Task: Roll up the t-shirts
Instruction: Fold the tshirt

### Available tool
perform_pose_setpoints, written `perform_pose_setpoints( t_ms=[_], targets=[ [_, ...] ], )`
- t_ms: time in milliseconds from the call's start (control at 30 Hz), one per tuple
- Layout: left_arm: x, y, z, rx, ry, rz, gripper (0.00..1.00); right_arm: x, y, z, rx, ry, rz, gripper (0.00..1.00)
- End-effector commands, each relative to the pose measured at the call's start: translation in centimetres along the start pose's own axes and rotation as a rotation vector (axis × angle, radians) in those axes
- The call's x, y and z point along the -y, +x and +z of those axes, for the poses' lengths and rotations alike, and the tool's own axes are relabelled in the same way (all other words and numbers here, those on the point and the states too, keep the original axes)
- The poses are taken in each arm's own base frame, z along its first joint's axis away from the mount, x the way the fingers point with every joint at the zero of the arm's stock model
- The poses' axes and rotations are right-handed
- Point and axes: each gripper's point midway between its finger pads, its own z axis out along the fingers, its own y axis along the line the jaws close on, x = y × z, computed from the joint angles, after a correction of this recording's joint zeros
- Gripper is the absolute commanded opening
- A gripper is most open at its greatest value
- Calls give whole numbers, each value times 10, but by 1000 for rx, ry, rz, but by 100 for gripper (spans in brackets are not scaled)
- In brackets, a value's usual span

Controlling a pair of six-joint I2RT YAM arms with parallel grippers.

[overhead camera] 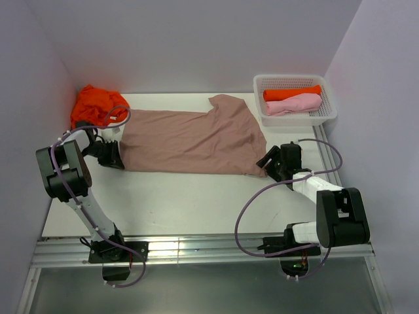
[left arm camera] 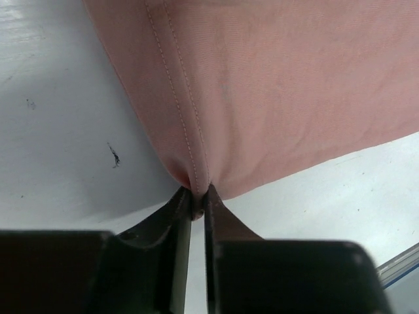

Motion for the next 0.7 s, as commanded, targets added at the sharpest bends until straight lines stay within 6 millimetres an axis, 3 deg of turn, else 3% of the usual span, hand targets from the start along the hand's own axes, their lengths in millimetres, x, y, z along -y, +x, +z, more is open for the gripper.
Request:
perform_pose_setpoints(
  t_ms=[0, 200, 400, 667],
  targets=[
    [-6, 39, 14, -139, -17, -28, 13, -2, 3, 2, -12, -24, 15, 74],
    [-7, 33, 9, -124, -29, -7, 0, 4, 10, 2, -24, -10, 20, 74],
    [-7, 33, 7, -125, -30, 11, 0, 15, 17, -5, -23, 28, 44, 73],
    [-5, 31, 5, -121, -18, 22, 0, 7, 21, -22, -30, -7, 104, 74]
  ],
)
